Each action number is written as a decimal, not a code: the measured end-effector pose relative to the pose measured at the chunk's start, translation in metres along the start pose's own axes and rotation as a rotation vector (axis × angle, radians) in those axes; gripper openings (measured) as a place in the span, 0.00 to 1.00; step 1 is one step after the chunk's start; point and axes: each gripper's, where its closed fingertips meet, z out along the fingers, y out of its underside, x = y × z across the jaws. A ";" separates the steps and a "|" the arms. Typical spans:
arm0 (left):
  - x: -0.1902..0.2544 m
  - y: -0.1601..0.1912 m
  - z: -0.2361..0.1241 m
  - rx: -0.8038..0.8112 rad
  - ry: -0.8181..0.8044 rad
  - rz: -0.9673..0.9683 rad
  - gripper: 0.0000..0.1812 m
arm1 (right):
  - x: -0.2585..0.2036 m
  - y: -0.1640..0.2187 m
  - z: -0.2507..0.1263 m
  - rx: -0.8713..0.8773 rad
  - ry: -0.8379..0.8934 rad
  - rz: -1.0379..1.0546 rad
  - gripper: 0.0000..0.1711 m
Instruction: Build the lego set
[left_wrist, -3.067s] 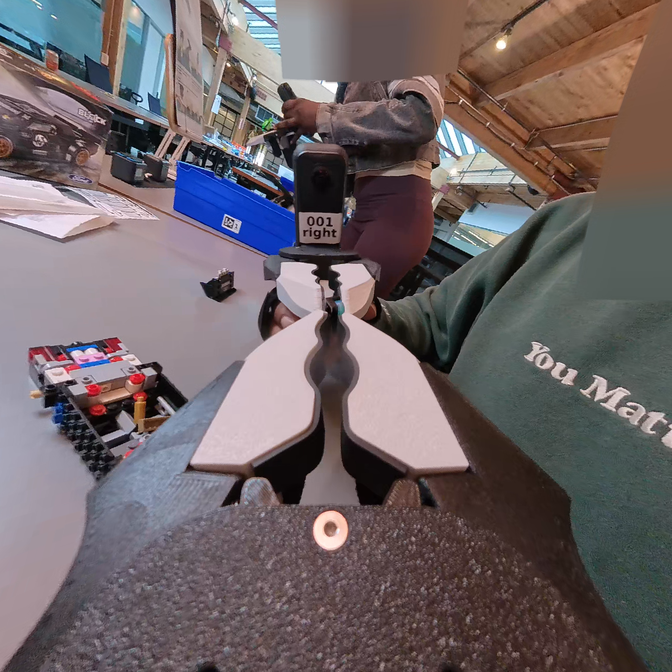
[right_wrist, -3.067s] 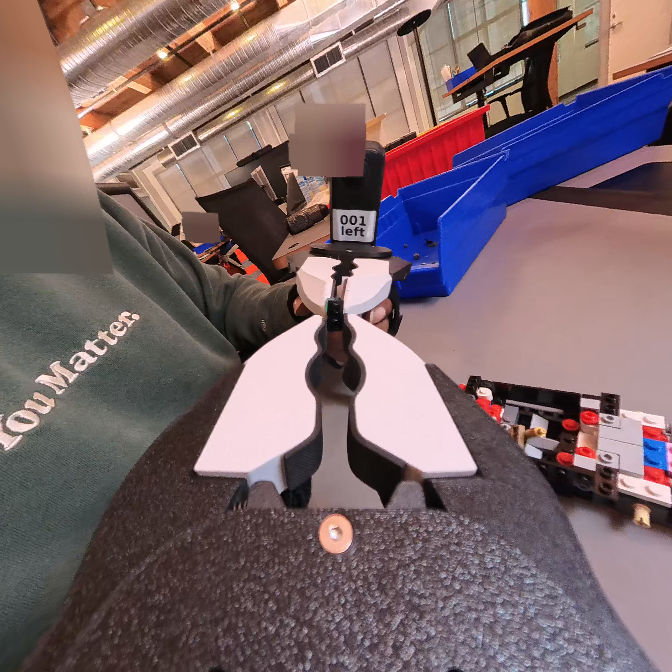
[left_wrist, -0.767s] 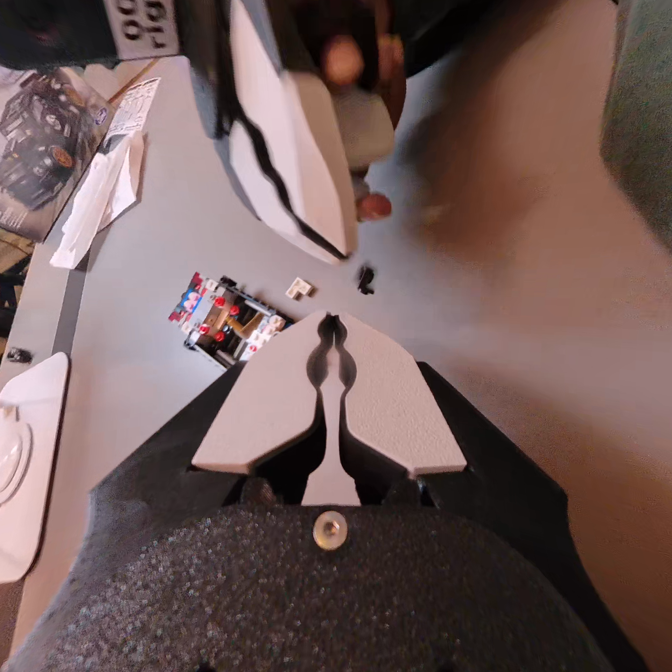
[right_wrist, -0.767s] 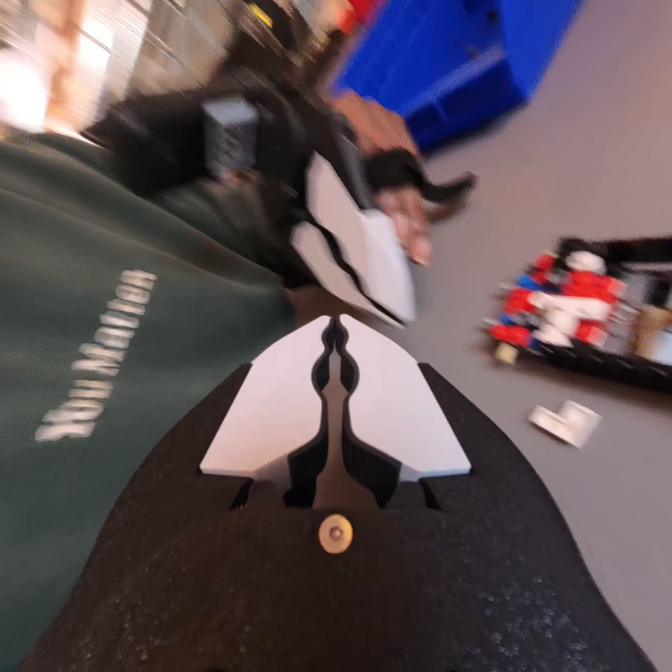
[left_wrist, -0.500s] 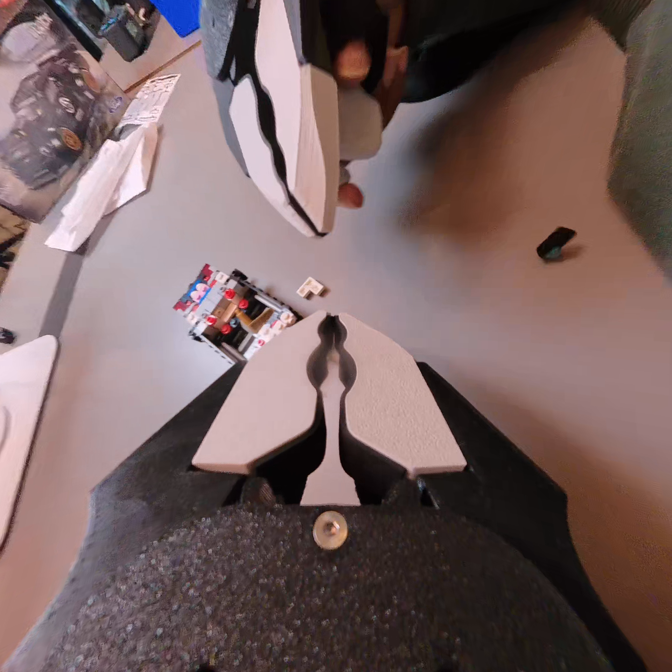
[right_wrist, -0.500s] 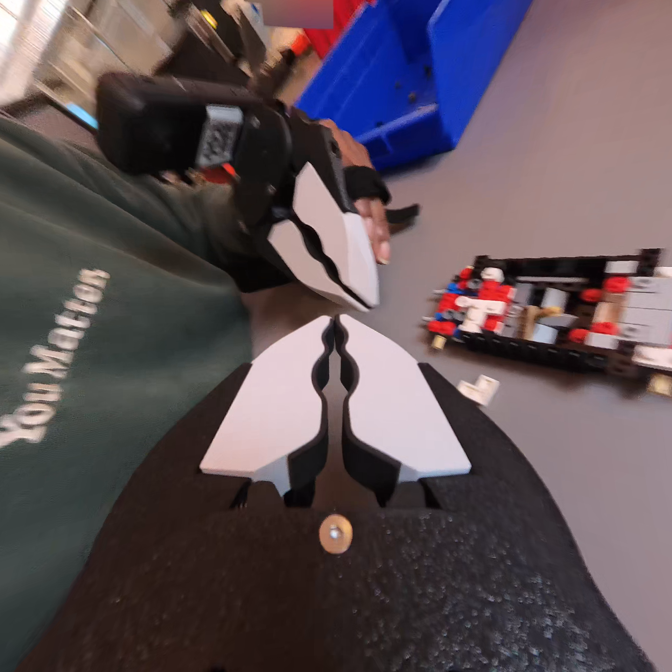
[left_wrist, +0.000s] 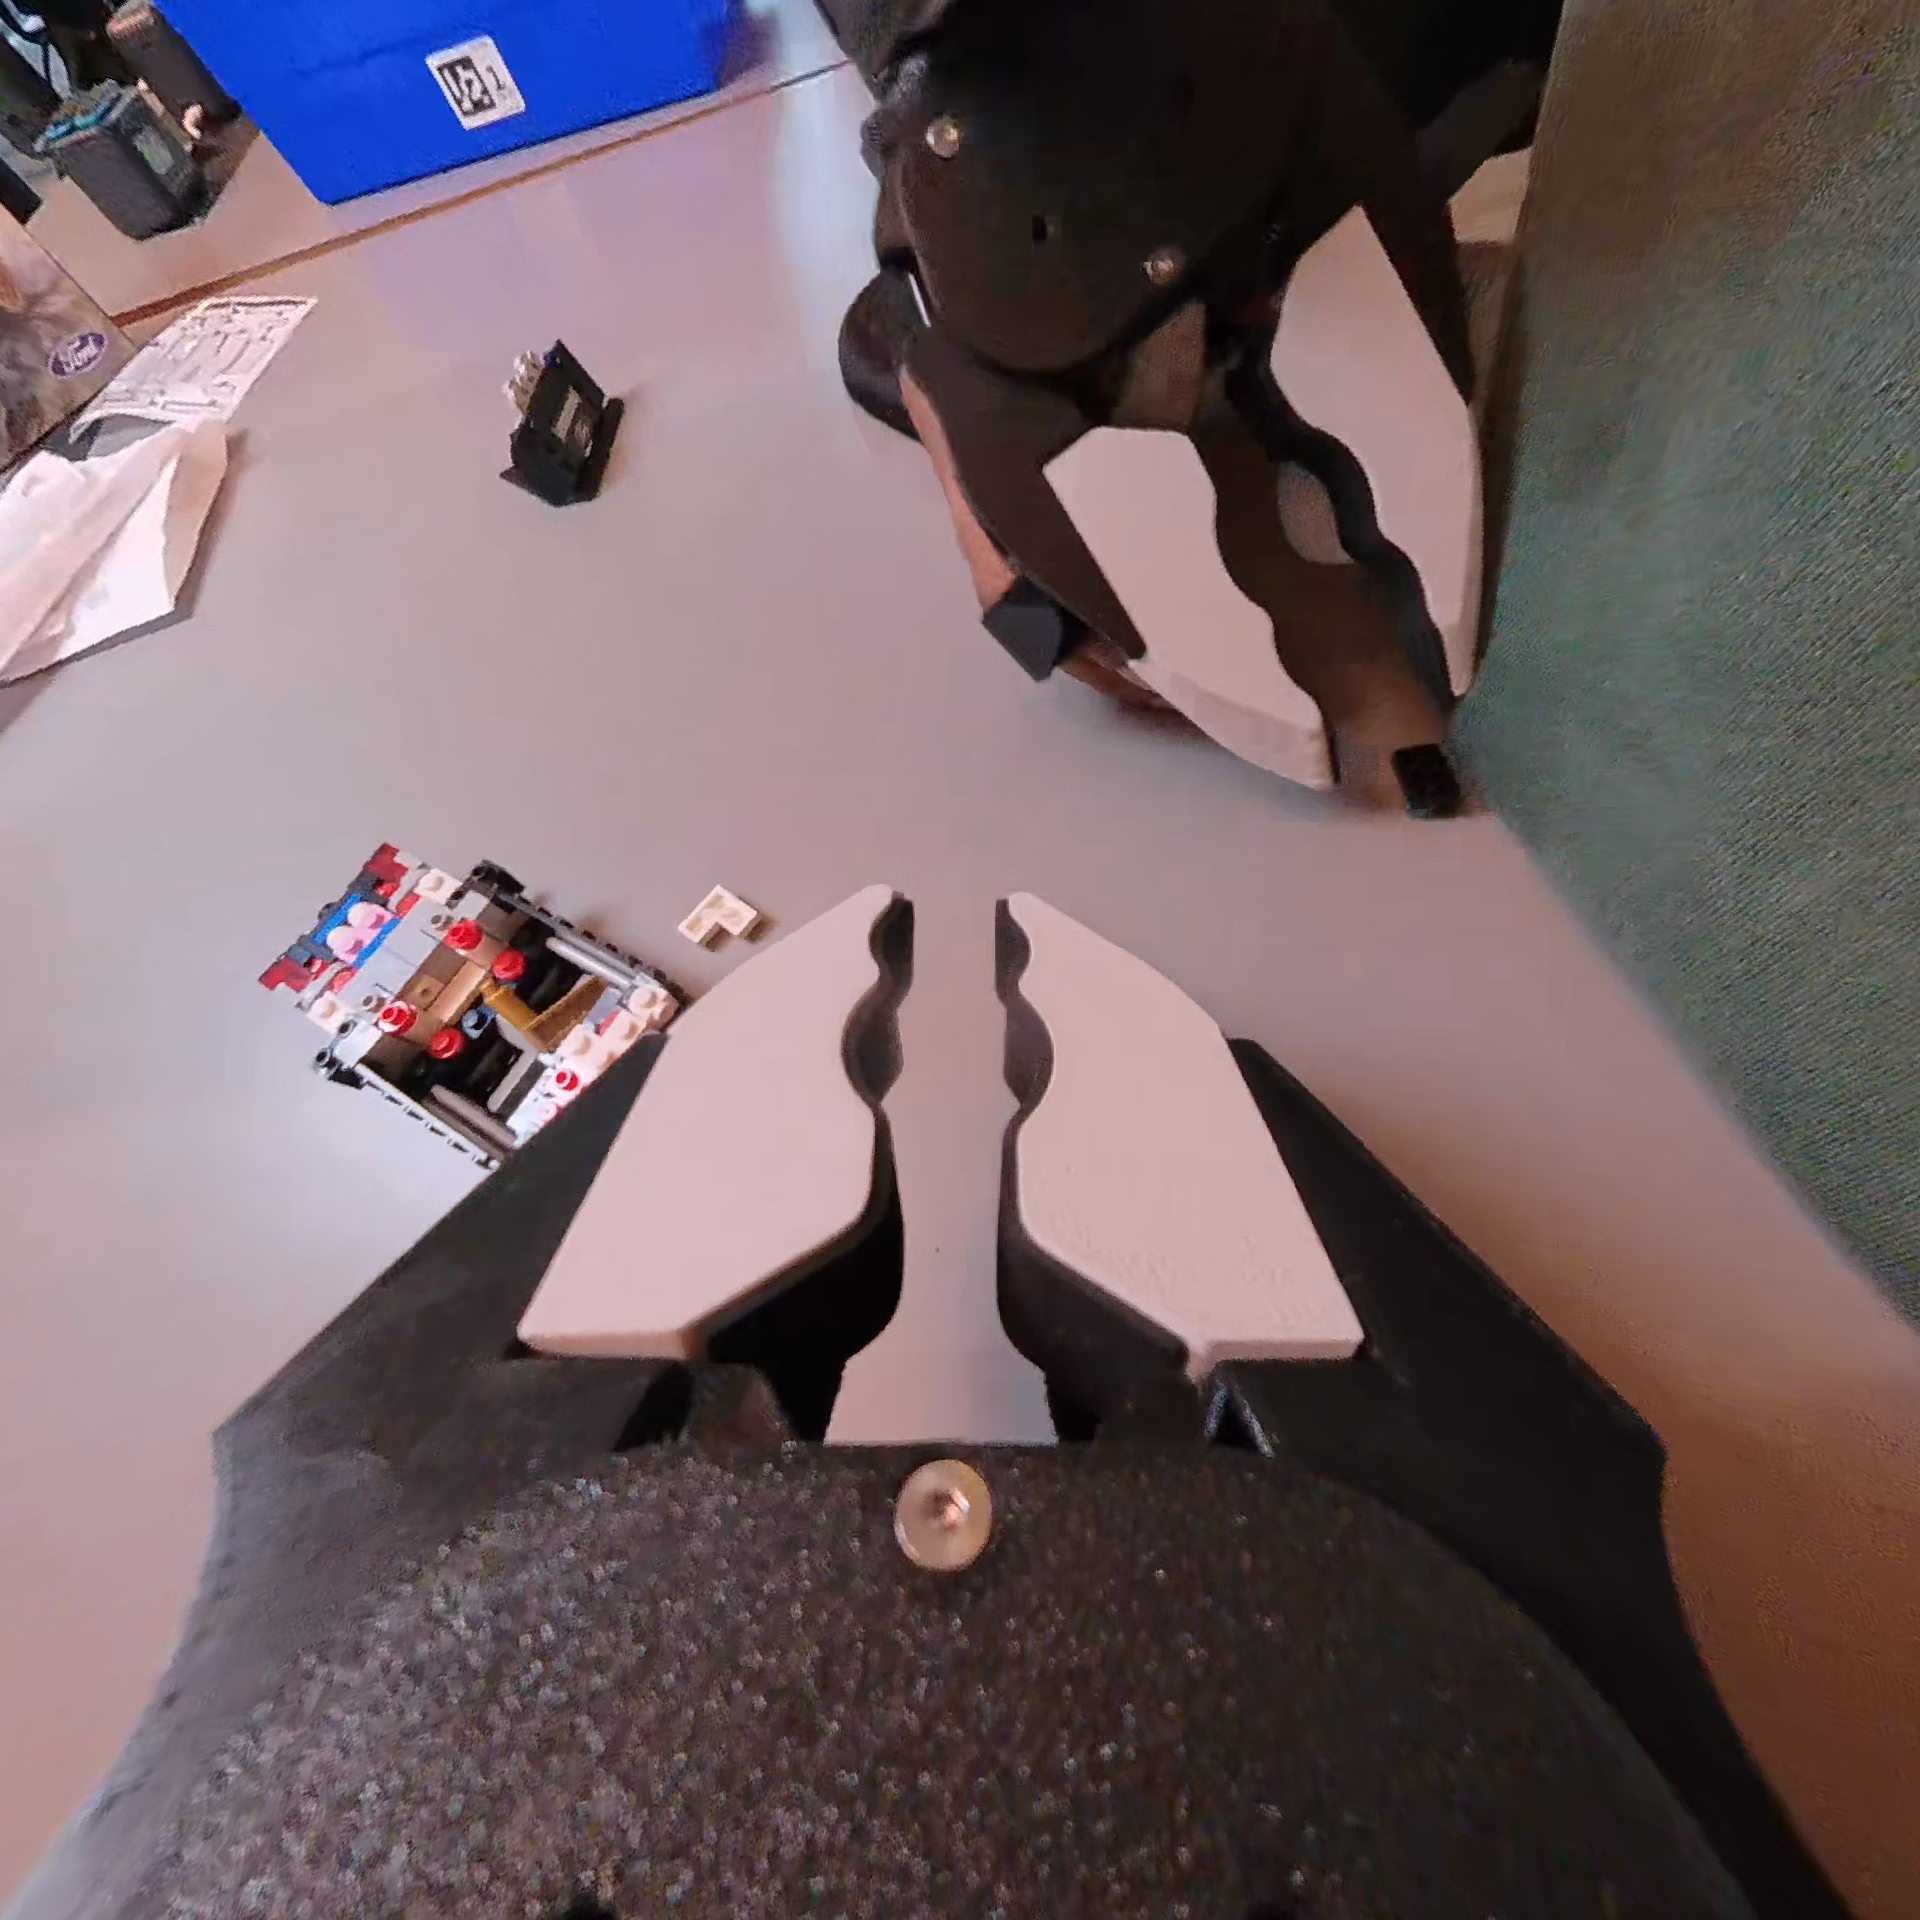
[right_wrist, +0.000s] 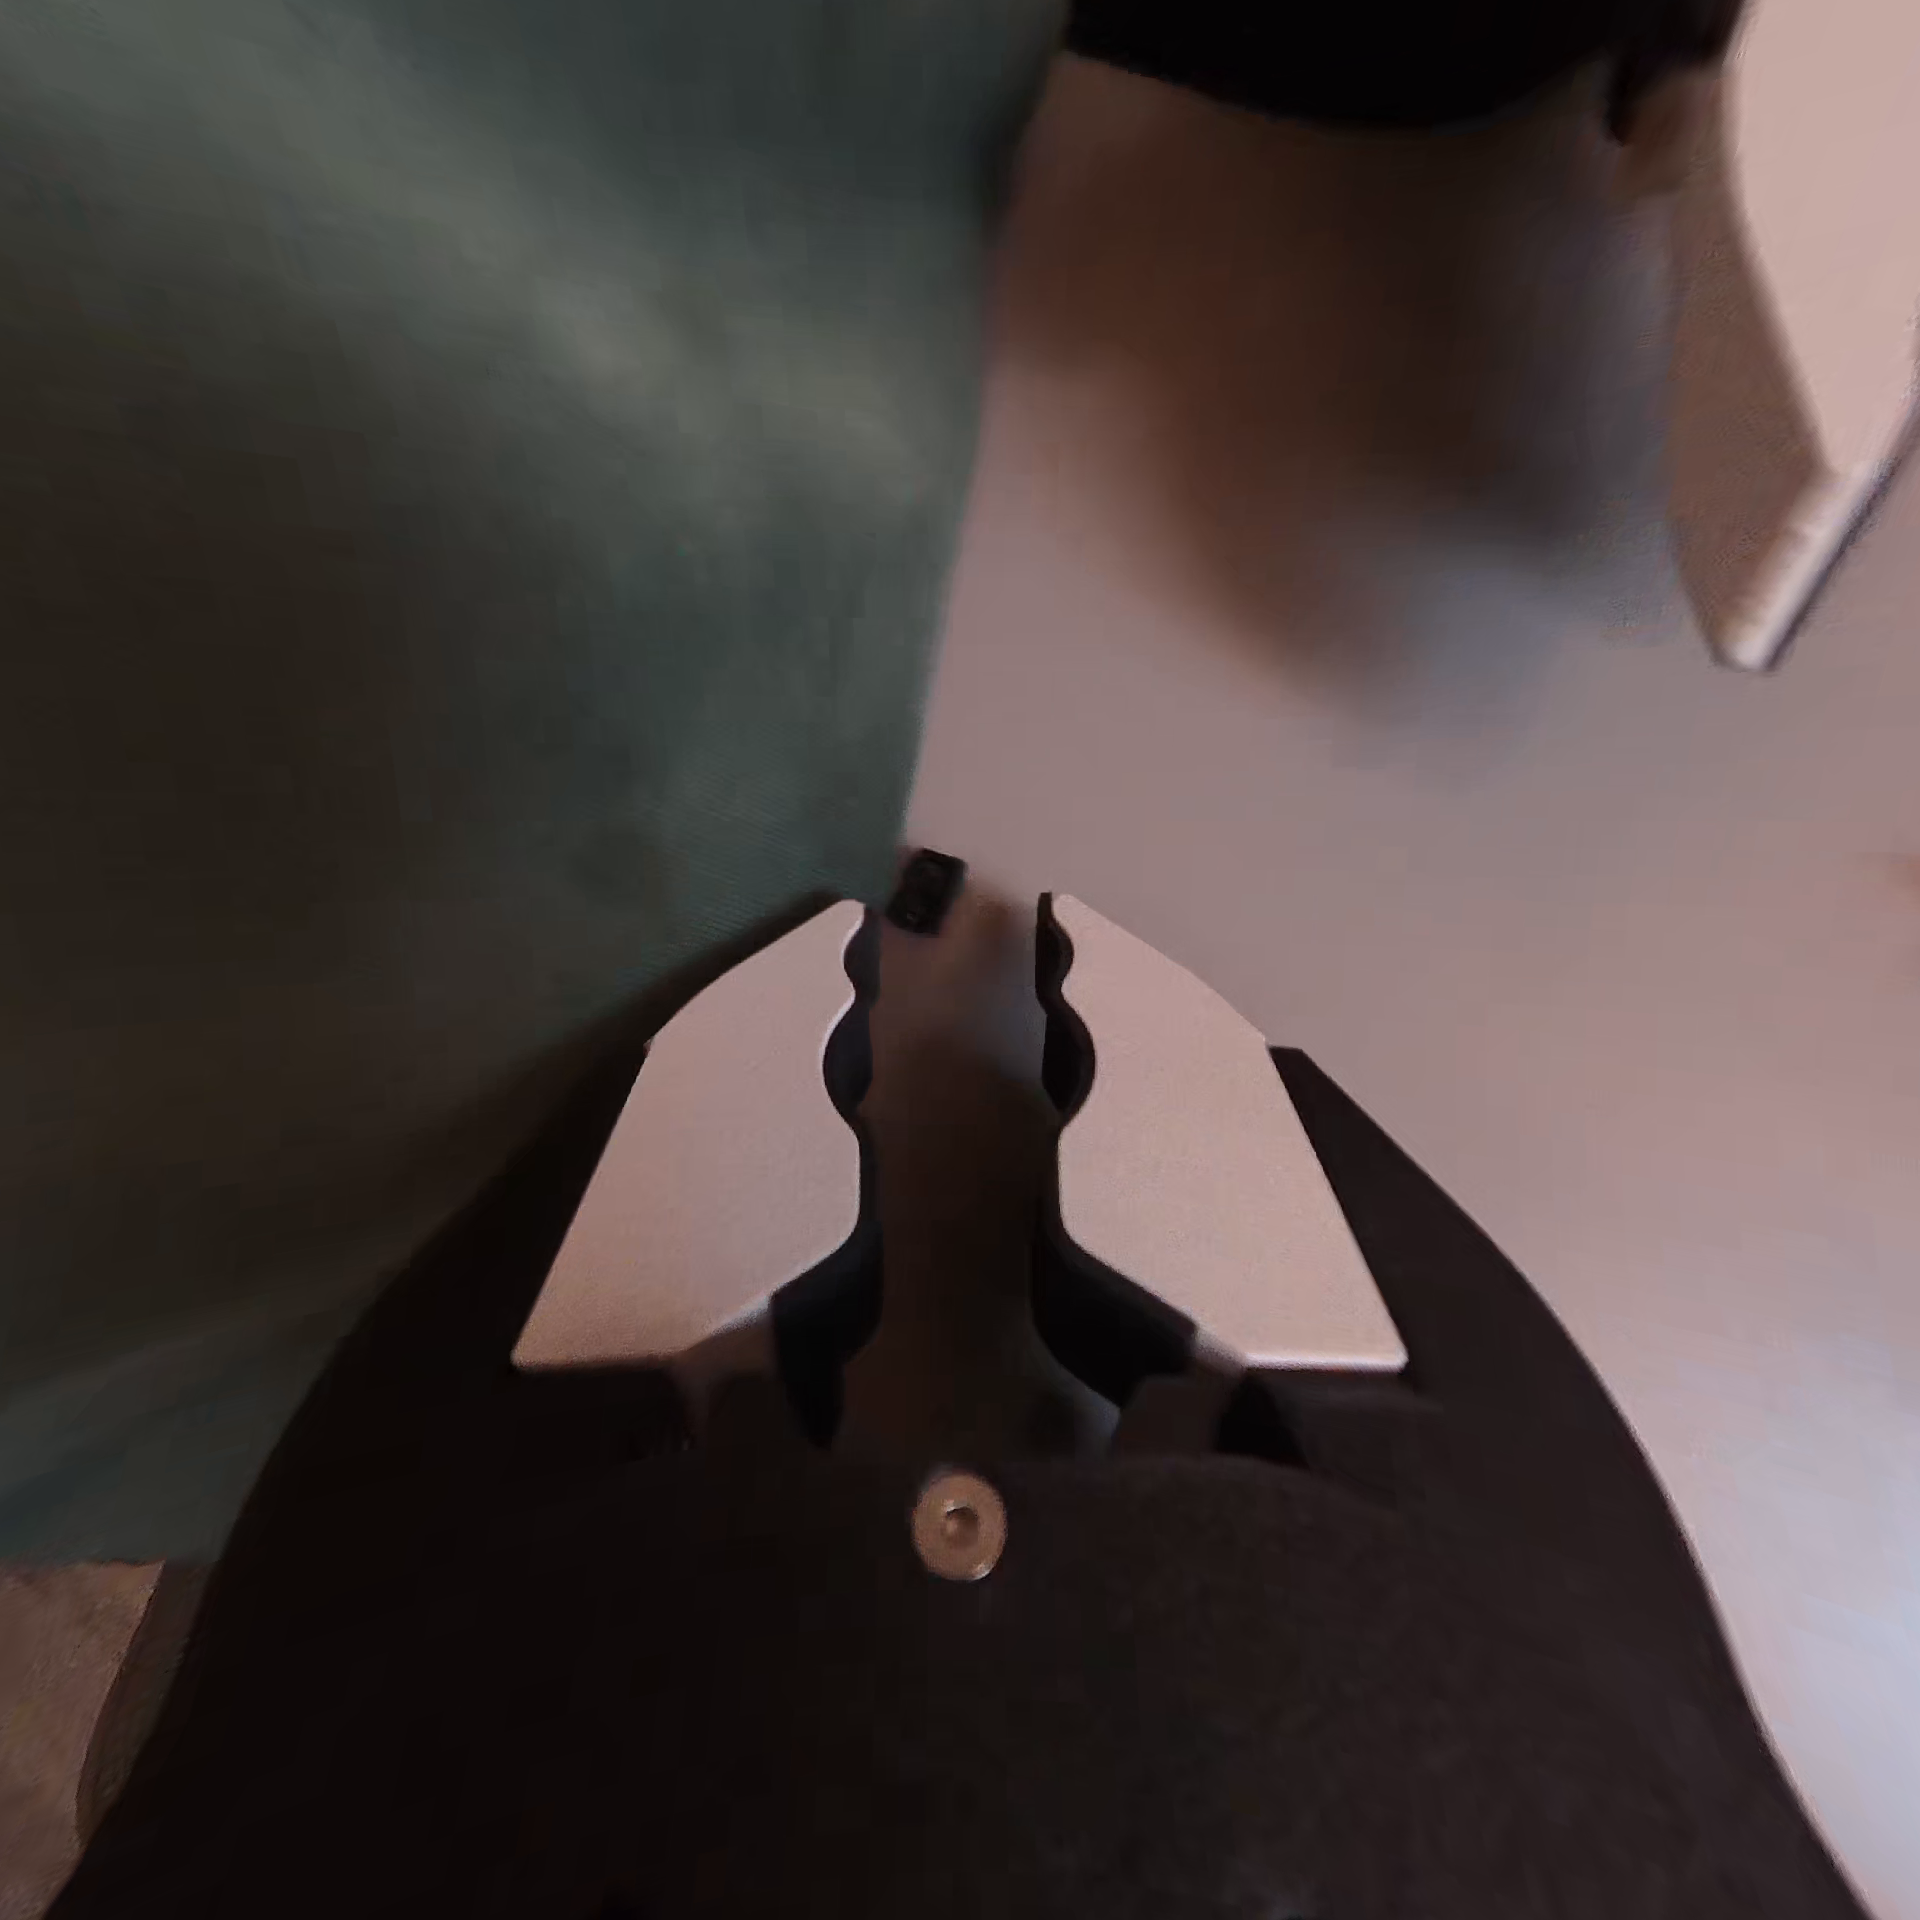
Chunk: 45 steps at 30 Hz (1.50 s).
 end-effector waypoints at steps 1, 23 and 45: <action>0.001 -0.001 0.001 0.003 0.007 -0.001 0.09 | -0.002 0.002 0.003 -0.035 0.009 -0.019 0.17; -0.031 -0.087 -0.033 0.385 -0.425 0.081 0.11 | 0.064 -0.103 -0.125 1.182 -0.178 0.449 0.06; -0.024 -0.066 -0.026 0.247 -0.386 0.220 0.08 | 0.070 -0.101 -0.099 1.078 -0.498 0.682 0.06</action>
